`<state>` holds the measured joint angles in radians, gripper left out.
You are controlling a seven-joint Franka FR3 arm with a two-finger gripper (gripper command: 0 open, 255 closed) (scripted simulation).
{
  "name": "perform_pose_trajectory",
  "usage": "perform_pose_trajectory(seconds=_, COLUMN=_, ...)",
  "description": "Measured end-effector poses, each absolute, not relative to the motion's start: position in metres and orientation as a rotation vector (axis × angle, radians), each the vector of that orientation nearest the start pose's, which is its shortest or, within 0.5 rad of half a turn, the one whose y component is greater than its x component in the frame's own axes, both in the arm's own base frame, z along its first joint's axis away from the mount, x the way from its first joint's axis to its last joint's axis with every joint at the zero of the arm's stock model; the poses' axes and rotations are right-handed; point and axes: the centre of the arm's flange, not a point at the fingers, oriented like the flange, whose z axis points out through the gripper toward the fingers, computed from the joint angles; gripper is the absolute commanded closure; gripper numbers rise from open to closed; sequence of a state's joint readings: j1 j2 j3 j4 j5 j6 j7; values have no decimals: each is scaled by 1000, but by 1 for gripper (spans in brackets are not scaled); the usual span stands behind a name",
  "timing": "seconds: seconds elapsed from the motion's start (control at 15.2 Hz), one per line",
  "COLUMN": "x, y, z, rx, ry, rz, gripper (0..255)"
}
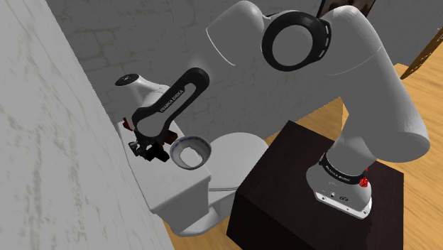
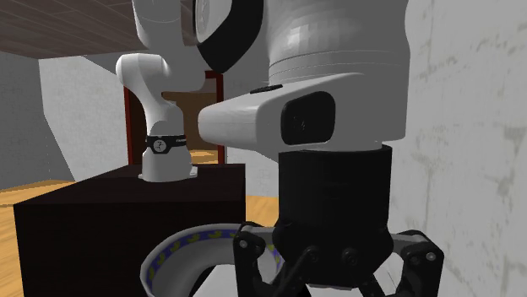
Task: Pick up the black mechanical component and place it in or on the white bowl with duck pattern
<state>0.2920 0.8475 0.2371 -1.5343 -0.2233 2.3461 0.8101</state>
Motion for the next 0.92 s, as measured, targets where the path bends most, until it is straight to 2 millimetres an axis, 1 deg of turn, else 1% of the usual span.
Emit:
perform_pose_trajectory(seconds=0.26, x=621, y=331, z=161, rx=-3115, ry=313, rz=27, gripper=255)
perform_pose_trajectory(seconds=0.4, x=621, y=330, z=167, rx=-3115, ry=314, rz=27, gripper=255)
perform_pose_trajectory(seconds=0.92, x=621, y=331, z=209, rx=-3115, ry=314, rz=27, gripper=255)
